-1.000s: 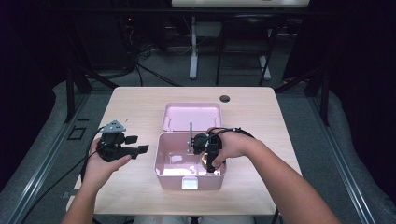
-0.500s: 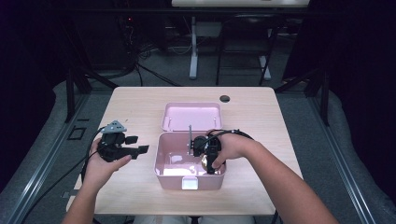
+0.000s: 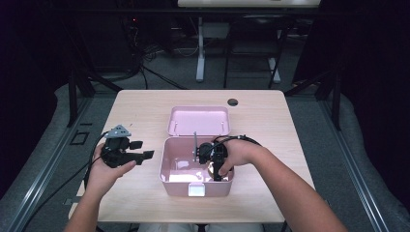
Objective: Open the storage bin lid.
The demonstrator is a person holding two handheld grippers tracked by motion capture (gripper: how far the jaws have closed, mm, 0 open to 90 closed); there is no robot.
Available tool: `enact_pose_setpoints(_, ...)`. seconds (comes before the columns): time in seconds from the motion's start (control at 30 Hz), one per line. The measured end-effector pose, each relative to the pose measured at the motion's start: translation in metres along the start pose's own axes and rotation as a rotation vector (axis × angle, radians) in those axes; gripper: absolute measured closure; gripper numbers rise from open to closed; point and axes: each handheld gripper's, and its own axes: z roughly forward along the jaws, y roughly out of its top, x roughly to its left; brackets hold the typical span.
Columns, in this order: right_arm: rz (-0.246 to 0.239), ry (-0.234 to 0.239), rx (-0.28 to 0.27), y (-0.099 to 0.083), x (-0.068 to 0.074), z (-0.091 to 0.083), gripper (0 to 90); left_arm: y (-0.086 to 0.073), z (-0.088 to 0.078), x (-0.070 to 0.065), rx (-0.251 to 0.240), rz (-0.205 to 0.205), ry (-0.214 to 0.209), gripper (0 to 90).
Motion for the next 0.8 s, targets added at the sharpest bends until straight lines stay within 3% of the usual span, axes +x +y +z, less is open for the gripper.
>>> enact_pose_setpoints(0.8,-0.013,0.025,-0.003,-0.002,-0.002,0.015,20.0,0.000,0.002,0.000,0.009,0.005,0.001,36.5)
